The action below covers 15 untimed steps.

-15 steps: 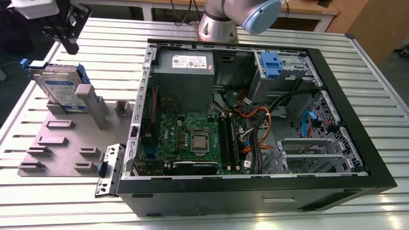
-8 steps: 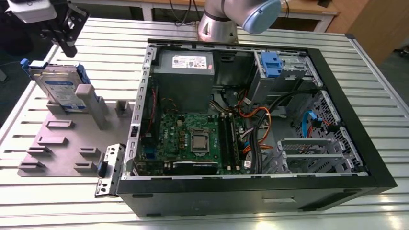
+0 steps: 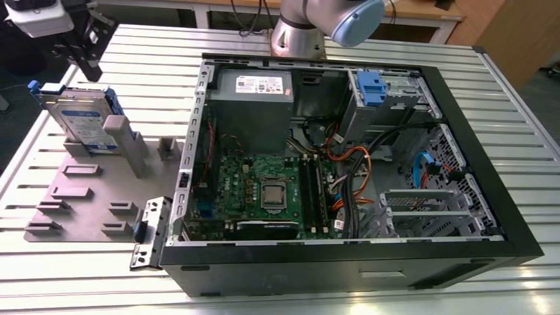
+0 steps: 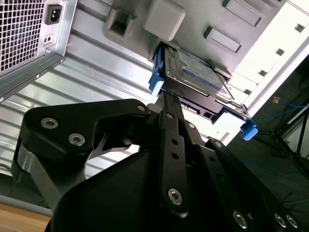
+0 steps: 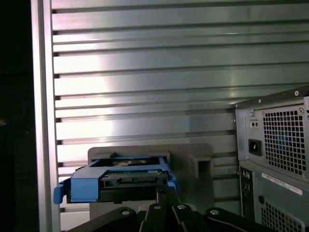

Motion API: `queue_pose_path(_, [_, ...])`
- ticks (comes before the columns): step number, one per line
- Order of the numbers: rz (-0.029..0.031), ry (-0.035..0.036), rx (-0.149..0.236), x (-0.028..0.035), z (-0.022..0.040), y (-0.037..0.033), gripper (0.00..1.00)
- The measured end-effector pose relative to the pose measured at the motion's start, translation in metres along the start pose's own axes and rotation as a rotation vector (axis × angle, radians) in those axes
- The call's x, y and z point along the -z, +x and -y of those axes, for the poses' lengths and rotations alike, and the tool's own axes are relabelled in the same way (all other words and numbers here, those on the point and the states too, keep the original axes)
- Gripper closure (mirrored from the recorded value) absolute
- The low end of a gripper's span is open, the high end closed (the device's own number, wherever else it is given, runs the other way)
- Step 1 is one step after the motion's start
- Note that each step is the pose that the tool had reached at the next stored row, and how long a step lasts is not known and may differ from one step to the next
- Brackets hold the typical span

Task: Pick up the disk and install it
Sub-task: 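Reach for the disk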

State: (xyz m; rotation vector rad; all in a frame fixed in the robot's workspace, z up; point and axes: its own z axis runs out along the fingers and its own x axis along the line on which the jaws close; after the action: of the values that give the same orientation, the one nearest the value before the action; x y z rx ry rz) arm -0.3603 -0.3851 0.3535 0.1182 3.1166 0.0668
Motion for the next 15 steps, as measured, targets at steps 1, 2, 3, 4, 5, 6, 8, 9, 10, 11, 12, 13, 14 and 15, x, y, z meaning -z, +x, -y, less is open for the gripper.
queue_pose_path(1, [-0.0001, 0.0001, 0.000, -0.0006, 0.0001, 0.0013, 0.89])
queue_pose_path(2, [0.0000, 0.0001, 0.000, -0.0010, 0.0003, 0.0028, 0.89])
queue_pose_path(3, [0.0000, 0.0000, 0.000, -0.0014, 0.0004, 0.0044, 0.89])
queue_pose_path(4, [0.0000, 0.0001, 0.000, -0.0018, 0.0005, 0.0060, 0.89])
queue_pose_path(5, [0.0000, 0.0001, 0.000, -0.0023, 0.0007, 0.0076, 0.89])
queue_pose_path(6, [0.0000, 0.0000, 0.000, -0.0028, 0.0008, 0.0093, 0.89])
queue_pose_path(8, [0.0000, 0.0001, 0.000, -0.0038, 0.0011, 0.0126, 0.89])
queue_pose_path(9, [0.0000, 0.0000, 0.000, -0.0044, 0.0013, 0.0141, 0.89])
queue_pose_path(10, [0.0000, 0.0000, 0.000, -0.0050, 0.0014, 0.0154, 0.89])
queue_pose_path(11, [-0.0001, 0.0001, 0.000, -0.0056, 0.0015, 0.0167, 0.89])
queue_pose_path(12, [-0.0001, 0.0001, 0.000, -0.0061, 0.0016, 0.0177, 0.89])
queue_pose_path(13, [0.0000, 0.0001, 0.000, -0.0065, 0.0017, 0.0185, 0.89])
queue_pose_path(14, [0.0000, 0.0001, 0.000, -0.0069, 0.0018, 0.0188, 0.89])
queue_pose_path(15, [0.0000, 0.0004, 0.000, -0.0071, 0.0018, 0.0191, 0.89])
